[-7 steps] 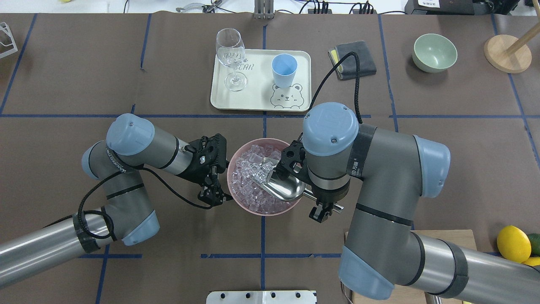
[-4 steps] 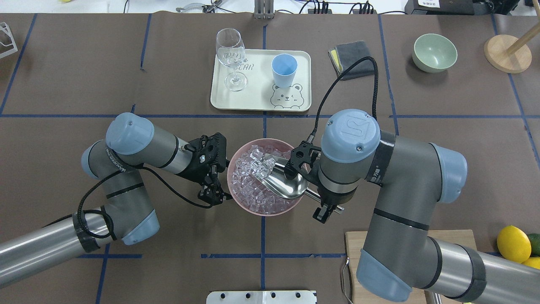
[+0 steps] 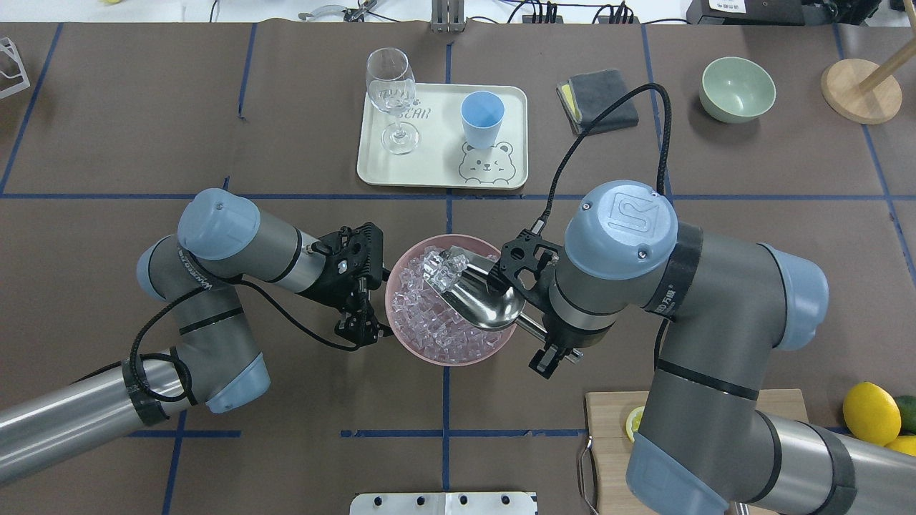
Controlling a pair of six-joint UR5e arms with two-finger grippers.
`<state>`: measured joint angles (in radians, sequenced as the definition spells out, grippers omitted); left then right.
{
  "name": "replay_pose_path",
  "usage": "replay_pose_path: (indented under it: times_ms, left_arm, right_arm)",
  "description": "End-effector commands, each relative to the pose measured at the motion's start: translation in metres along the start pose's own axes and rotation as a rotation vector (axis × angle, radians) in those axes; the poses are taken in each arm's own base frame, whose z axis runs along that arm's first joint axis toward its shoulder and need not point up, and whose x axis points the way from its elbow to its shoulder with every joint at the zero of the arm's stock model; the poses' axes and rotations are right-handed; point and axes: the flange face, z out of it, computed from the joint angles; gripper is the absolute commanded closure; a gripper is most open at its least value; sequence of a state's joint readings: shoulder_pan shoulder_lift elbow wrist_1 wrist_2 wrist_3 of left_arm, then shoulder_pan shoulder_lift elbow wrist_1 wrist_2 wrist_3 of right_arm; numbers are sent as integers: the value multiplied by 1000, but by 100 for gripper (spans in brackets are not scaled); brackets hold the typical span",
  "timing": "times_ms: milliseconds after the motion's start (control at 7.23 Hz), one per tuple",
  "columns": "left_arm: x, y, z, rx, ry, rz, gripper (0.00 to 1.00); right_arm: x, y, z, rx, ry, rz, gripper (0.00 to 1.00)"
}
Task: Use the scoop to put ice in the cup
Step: 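Carry the scoop from the bowl to the blue cup on the tray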
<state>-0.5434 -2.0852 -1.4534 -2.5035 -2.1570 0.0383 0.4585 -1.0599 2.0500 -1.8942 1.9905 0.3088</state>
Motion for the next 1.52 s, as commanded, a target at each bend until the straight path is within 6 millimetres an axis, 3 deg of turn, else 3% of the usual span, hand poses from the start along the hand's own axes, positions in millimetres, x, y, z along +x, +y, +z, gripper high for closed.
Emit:
replay_pose_path:
  times_ms: [0,554,692,969,1384]
  left_arm:
    - [-3,-1,-5,5,-4,1,0]
    - [-3,-3,-7,8,-3,2,0]
    - [-3,-2,-7,8,-3,1,0]
    - [-3,-2,-7,7,-3,2,0]
    - [-3,1,-7,4,-3,1,0]
  right_arm:
    - [2,6,-9,19,3,74,100]
    - [75,-5,-39,-49,75,265,100]
    - [100,-22,-53,-53,36,329,100]
    - [137,-76,-82,-86,15,442,100]
    - [169,-130,-78,-131,45,433,100]
